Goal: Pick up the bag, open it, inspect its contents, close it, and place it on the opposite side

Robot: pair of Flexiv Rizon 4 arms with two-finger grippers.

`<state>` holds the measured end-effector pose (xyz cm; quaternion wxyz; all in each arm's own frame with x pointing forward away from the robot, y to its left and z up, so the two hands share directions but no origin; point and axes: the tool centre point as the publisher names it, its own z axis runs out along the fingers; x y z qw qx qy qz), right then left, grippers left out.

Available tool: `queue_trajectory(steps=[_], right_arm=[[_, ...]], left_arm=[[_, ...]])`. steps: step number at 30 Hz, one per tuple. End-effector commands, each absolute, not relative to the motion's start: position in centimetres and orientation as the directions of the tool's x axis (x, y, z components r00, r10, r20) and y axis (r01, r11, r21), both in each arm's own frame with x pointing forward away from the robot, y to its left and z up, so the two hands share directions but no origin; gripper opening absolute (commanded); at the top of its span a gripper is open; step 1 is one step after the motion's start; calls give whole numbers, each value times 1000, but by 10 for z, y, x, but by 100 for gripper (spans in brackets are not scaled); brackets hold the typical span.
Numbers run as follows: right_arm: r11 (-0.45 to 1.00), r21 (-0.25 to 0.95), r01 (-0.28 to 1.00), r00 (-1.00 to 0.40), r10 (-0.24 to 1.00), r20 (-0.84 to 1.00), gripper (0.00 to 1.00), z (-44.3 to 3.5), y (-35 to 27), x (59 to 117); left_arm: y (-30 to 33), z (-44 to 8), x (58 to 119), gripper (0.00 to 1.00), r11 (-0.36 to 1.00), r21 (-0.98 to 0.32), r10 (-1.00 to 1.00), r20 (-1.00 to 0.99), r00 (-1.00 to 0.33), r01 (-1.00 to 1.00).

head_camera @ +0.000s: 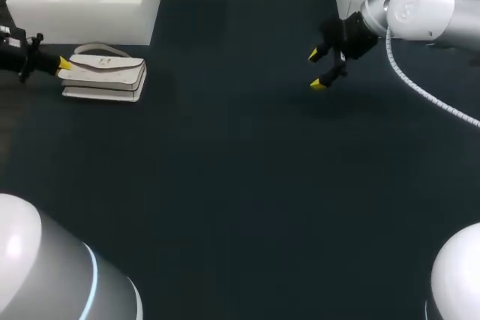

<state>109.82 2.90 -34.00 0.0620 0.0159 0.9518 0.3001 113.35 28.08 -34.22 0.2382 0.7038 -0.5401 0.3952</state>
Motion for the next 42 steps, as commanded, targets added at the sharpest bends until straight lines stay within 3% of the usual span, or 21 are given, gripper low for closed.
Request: queue_trajectory(steps=[1,42], right_arm=[[818,574,-8,-992,66,-107,100,-341,29,1099],[818,574,-8,-992,66,-107,100,-341,29,1099]], left_arm=[[269,-339,1131,0,-301,-102,-585,805,99,-948],[90,-346,1076,0,-429,-208,-584,806,94,-879]])
